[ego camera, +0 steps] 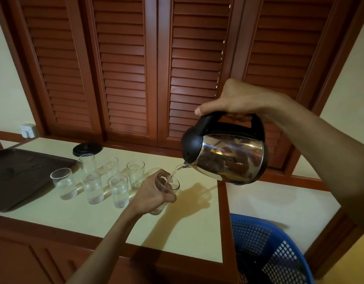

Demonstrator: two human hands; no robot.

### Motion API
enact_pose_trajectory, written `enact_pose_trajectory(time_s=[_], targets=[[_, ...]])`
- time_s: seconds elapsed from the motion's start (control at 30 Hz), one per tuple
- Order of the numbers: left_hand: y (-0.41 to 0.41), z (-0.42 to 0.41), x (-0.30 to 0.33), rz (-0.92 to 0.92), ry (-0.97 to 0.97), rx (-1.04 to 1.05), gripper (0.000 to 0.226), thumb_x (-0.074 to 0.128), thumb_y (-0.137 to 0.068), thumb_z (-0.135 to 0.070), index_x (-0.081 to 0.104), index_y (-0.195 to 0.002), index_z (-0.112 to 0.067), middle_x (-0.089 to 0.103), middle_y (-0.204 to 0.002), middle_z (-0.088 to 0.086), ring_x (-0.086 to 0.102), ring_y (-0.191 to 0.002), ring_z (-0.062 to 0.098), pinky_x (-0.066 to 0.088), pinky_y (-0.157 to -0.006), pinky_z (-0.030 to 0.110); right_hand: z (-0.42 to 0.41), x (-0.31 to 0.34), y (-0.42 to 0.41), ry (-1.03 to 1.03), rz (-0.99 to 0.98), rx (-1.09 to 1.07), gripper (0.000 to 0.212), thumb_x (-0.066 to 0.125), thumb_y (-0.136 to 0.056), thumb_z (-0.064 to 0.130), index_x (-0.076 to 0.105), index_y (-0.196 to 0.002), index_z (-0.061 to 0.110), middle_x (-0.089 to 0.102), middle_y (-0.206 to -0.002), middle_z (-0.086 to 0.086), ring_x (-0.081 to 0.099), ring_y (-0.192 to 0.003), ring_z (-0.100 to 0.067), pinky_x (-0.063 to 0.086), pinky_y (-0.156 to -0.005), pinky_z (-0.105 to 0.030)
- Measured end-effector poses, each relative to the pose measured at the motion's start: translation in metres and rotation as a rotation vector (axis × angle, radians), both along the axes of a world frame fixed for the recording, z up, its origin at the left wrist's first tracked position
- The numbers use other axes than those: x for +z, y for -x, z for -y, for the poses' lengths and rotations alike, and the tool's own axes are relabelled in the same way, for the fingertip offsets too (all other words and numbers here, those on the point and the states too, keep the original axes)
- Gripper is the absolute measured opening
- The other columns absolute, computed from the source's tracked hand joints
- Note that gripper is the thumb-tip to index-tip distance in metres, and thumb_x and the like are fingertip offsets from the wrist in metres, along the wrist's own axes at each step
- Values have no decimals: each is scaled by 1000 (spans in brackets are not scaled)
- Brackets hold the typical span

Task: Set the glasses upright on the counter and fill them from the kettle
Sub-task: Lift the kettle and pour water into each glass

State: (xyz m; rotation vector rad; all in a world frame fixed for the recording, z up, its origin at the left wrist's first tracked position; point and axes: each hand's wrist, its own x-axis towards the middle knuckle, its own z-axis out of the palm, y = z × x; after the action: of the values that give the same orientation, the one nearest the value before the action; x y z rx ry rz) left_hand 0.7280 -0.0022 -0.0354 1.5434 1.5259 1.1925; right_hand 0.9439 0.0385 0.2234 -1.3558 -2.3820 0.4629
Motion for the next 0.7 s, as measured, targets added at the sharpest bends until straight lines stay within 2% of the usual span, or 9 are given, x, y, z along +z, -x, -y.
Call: enact_pose_trajectory(time_s=[0.17, 0.37, 0.5, 0.6, 0.7], targets=[[-1, 2, 1, -6, -4, 0, 42, 81, -60, 1, 63, -97, -8, 71, -83, 17, 63, -66, 13, 51, -67, 29, 3, 4, -1, 2, 18, 6, 55, 79, -81, 56, 52, -50, 18, 41, -42, 1, 34, -36, -15, 30, -43, -26], [-2, 3, -1, 0, -12, 13, 41, 82, -60, 1, 64, -95, -11, 70, -76, 4, 63, -66, 11, 52, -68, 28, 4, 4, -3, 14, 3, 5, 55, 79, -80, 55, 53, -51, 17, 41, -41, 1, 35, -35, -15, 30, -43, -26], [-3, 3, 0, 20, -20, 32, 44, 80, -53, -9, 64, -94, -14, 71, -80, 10, 62, -68, 13, 51, -67, 29, 4, -3, -4, 5, -20, 3, 56, 80, -76, 59, 54, -50, 17, 41, -42, 2, 36, -35, -14, 31, -43, -25], [-5, 2, 1, 23, -29, 36, 44, 80, -53, -10, 65, -94, -13, 73, -84, 12, 62, -69, 12, 51, -67, 25, 4, -10, -5, -13, -43, -12, 59, 81, -74, 59, 49, -45, 19, 40, -39, 3, 37, -33, -13, 32, -43, -25], [-10, 1, 5, 31, -47, 32, 44, 79, -52, -11, 65, -94, -11, 73, -85, 14, 62, -69, 11, 50, -67, 24, 0, -17, -9, -4, -82, -14, 58, 81, -73, 60, 52, -48, 17, 40, -40, 2, 36, -32, -13, 31, -42, -25]])
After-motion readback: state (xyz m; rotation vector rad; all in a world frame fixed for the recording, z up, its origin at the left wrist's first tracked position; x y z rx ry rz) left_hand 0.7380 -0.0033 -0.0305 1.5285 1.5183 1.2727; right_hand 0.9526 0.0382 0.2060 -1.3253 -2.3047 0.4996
